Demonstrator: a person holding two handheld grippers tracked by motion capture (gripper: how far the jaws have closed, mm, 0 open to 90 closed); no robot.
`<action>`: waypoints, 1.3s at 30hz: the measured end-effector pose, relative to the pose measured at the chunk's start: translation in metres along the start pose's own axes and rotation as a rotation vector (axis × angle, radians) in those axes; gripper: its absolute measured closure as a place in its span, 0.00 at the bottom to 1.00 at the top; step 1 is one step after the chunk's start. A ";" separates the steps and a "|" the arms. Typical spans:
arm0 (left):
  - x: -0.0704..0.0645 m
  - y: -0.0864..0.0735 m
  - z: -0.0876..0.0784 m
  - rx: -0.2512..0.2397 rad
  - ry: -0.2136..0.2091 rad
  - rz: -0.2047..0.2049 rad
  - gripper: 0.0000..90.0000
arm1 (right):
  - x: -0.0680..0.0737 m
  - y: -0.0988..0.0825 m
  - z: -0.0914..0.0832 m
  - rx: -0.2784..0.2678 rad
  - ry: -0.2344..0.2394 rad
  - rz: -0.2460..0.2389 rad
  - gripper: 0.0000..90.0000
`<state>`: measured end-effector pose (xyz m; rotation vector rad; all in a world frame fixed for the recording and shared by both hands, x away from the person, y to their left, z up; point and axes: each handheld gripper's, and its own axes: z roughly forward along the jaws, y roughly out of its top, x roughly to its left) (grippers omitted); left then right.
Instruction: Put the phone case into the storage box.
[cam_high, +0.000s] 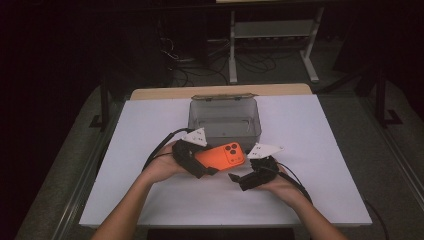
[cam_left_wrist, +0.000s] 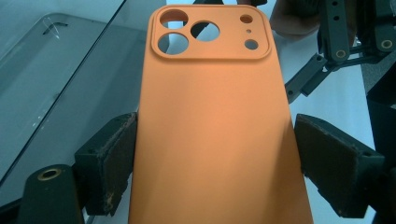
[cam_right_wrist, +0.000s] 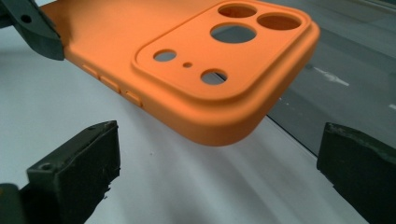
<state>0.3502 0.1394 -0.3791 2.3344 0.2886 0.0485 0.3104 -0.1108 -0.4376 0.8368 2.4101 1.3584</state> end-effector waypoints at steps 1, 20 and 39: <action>0.000 0.000 -0.001 0.001 0.001 0.004 0.18 | 0.000 0.000 0.000 -0.005 0.000 -0.004 0.00; 0.000 0.001 -0.001 0.003 -0.004 0.007 0.18 | 0.003 0.000 0.001 -0.001 -0.031 -0.065 0.00; 0.000 0.000 0.000 0.010 -0.005 0.008 0.18 | 0.006 -0.001 -0.001 -0.004 -0.108 -0.181 0.00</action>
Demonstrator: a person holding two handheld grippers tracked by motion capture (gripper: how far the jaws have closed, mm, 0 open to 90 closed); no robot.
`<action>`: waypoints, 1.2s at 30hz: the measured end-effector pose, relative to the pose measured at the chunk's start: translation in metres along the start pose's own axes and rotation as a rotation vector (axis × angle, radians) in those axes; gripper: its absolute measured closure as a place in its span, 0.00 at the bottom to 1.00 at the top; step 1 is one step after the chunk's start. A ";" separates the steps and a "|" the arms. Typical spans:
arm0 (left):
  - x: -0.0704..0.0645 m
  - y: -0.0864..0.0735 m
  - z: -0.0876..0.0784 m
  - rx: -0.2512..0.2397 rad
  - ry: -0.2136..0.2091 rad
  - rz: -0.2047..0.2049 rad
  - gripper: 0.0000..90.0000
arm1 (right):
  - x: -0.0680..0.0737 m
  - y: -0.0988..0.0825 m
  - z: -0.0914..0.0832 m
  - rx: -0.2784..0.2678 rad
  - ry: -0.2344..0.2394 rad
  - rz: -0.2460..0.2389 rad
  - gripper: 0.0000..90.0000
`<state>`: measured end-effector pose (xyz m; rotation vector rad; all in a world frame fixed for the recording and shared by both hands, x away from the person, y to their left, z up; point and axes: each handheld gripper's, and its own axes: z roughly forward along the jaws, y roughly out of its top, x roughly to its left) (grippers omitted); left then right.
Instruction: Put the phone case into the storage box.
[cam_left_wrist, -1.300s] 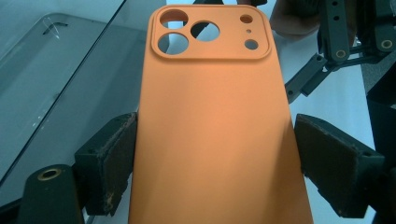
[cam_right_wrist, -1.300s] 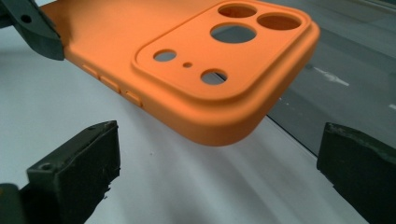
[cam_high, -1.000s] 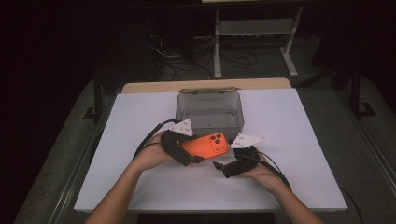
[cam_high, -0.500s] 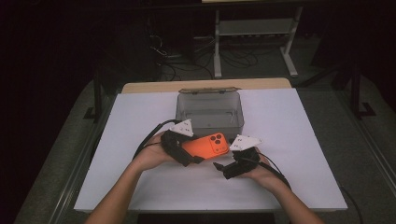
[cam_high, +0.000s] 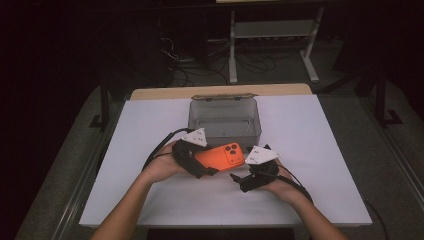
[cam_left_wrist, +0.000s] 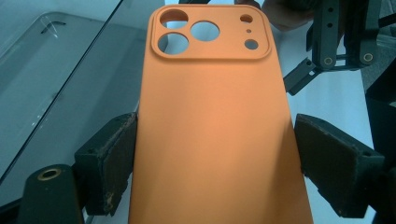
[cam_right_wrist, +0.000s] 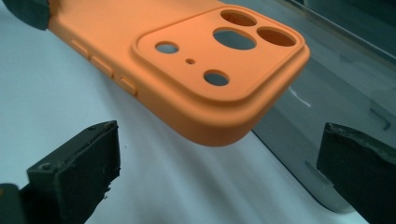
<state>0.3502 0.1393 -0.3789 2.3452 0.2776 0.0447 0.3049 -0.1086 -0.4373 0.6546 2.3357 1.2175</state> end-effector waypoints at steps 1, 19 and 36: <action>0.000 0.000 0.000 0.000 -0.001 0.000 0.18 | 0.000 0.000 0.000 -0.002 -0.003 -0.006 0.00; -0.001 0.000 0.001 0.006 -0.005 -0.001 0.18 | 0.006 -0.001 0.000 -0.008 -0.073 -0.151 0.00; -0.001 0.000 0.003 0.011 -0.005 0.004 0.18 | 0.013 0.000 -0.001 -0.008 -0.137 -0.286 0.00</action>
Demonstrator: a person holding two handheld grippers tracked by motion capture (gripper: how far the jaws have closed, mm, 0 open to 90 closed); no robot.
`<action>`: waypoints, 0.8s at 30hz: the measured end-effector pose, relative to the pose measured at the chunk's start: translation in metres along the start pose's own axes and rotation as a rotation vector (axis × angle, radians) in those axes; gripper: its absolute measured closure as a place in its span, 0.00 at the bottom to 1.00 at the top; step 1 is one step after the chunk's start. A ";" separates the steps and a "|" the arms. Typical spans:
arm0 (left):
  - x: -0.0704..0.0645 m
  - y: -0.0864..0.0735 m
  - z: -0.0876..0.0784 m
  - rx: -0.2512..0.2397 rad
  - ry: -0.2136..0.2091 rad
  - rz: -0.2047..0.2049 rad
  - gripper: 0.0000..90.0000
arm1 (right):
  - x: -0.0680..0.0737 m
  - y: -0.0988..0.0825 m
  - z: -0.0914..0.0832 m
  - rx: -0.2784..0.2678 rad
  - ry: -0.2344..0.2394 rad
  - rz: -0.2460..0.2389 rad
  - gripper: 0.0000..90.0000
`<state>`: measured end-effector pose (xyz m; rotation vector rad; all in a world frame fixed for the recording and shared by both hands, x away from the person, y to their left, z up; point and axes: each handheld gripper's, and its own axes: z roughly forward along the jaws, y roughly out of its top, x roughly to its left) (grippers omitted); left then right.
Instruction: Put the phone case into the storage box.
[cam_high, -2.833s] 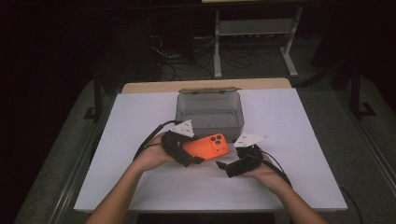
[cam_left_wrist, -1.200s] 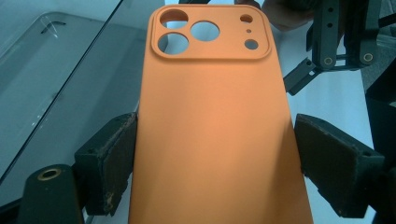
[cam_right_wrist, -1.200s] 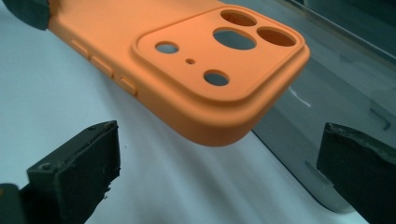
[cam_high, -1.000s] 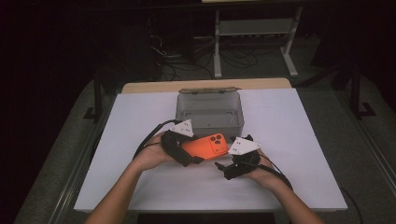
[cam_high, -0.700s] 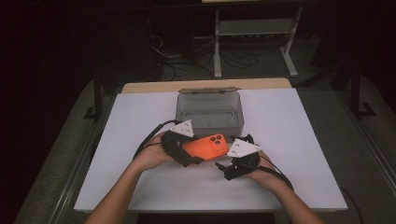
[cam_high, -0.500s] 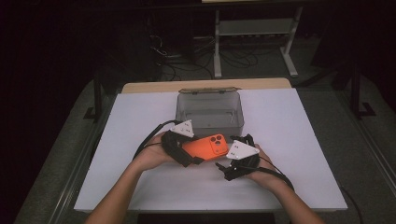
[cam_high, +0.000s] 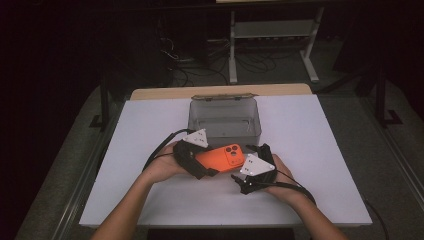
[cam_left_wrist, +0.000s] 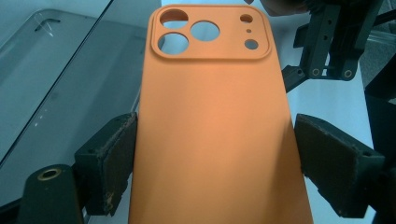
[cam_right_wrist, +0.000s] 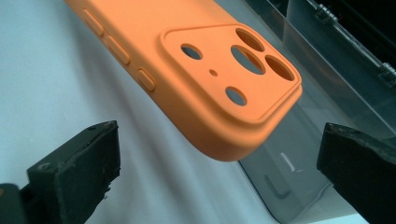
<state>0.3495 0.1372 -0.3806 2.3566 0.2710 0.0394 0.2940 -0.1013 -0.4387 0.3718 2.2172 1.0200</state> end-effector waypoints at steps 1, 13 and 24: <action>0.000 0.000 0.000 0.000 -0.001 0.000 0.18 | 0.000 0.000 0.000 -0.001 -0.004 -0.006 0.00; 0.000 0.000 0.001 0.006 -0.005 0.001 0.18 | 0.006 0.003 -0.001 0.005 -0.060 -0.105 0.00; -0.001 0.000 0.003 0.005 -0.007 -0.006 0.18 | 0.010 0.004 -0.001 0.009 -0.107 -0.192 0.00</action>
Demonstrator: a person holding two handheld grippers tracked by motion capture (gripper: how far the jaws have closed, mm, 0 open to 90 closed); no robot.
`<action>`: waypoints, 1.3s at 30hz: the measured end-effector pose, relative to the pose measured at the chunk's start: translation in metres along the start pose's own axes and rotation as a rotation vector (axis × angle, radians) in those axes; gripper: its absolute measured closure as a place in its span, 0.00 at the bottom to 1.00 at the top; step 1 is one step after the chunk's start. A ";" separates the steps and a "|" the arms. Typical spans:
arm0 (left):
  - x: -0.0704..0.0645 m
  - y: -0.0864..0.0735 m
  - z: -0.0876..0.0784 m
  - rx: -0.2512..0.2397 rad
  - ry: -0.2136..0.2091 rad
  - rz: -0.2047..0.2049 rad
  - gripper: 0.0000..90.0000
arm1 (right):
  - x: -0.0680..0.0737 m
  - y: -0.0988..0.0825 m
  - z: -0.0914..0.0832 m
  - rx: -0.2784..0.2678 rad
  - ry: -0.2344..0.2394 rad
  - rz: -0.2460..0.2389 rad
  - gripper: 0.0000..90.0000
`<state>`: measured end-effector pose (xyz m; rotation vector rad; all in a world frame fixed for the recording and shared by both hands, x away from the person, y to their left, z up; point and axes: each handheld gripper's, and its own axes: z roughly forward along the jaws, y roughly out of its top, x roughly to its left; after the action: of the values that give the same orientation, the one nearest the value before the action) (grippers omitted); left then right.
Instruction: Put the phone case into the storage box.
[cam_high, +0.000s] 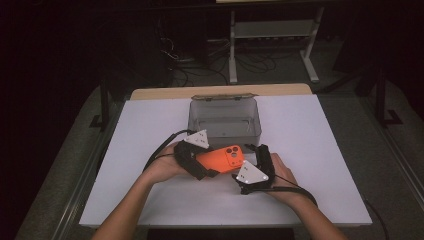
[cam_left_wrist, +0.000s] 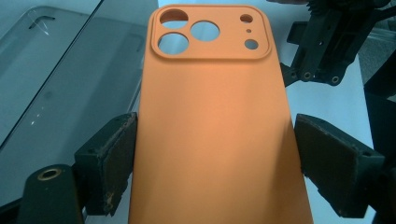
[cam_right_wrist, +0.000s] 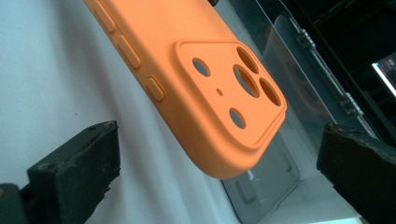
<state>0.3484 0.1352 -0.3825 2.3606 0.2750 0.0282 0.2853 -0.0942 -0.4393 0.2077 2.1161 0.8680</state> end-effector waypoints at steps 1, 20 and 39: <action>0.000 0.000 0.000 0.000 -0.001 0.000 0.18 | 0.001 0.000 0.000 0.000 -0.009 -0.018 0.00; 0.001 0.000 0.000 0.006 -0.001 0.008 0.18 | 0.008 0.005 -0.002 0.009 -0.083 -0.162 0.00; 0.000 0.000 0.001 0.009 -0.005 0.010 0.18 | 0.017 0.008 -0.004 0.022 -0.156 -0.330 0.00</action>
<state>0.3489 0.1348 -0.3834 2.3709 0.2615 0.0260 0.2708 -0.0833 -0.4433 -0.0615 1.9433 0.6129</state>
